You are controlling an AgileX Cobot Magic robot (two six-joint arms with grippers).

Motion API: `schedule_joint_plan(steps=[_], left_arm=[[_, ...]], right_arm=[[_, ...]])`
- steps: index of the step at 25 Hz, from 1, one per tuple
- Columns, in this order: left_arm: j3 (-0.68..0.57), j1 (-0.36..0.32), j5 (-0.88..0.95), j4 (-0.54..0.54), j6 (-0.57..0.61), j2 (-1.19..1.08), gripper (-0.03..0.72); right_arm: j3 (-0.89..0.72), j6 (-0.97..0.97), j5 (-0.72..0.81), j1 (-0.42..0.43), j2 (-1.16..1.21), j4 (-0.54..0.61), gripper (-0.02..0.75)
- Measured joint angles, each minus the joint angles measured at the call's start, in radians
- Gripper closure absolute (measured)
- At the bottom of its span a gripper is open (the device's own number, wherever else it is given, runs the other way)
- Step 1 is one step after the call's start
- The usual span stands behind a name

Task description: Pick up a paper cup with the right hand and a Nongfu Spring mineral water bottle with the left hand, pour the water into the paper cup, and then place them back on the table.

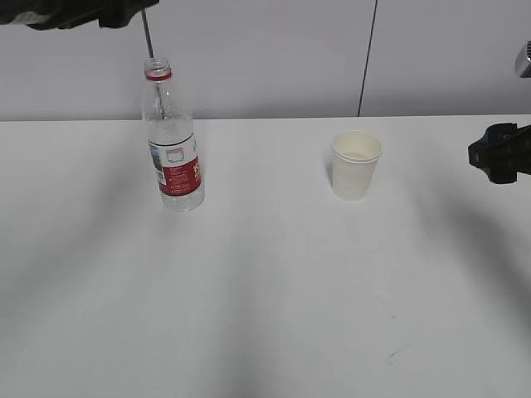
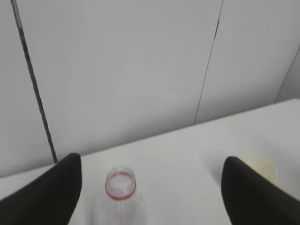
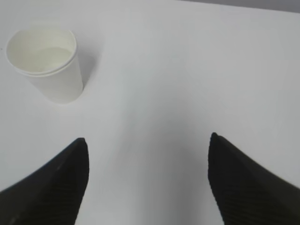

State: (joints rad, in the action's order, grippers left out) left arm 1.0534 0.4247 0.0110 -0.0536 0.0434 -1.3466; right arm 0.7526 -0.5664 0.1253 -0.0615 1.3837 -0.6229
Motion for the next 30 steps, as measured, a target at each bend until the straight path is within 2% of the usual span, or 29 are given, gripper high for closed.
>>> schedule_joint_plan(steps=[4,8,14,19,24,30], left_arm=[[0.041,0.0,0.253,0.007,0.0,0.013,0.144],[0.078,0.0,0.463,0.016,0.0,0.014,0.144],[0.09,0.0,0.659,0.022,-0.014,0.057,0.146],[0.09,0.0,0.917,0.068,-0.071,0.083,0.149],[0.09,-0.017,1.194,0.148,-0.196,0.084,0.148],[0.092,-0.058,1.225,0.106,-0.238,0.094,0.148]], right_arm=[[0.002,-0.001,0.153,-0.061,-0.041,0.069,0.153],[0.043,0.043,0.362,-0.117,-0.092,0.189,0.153],[0.174,0.239,0.733,-0.123,-0.12,0.427,0.154],[0.274,0.31,1.016,-0.123,-0.124,0.493,0.154],[0.3,0.355,1.097,-0.123,-0.124,0.537,0.154],[0.3,0.427,1.101,-0.123,-0.124,0.65,0.154]])
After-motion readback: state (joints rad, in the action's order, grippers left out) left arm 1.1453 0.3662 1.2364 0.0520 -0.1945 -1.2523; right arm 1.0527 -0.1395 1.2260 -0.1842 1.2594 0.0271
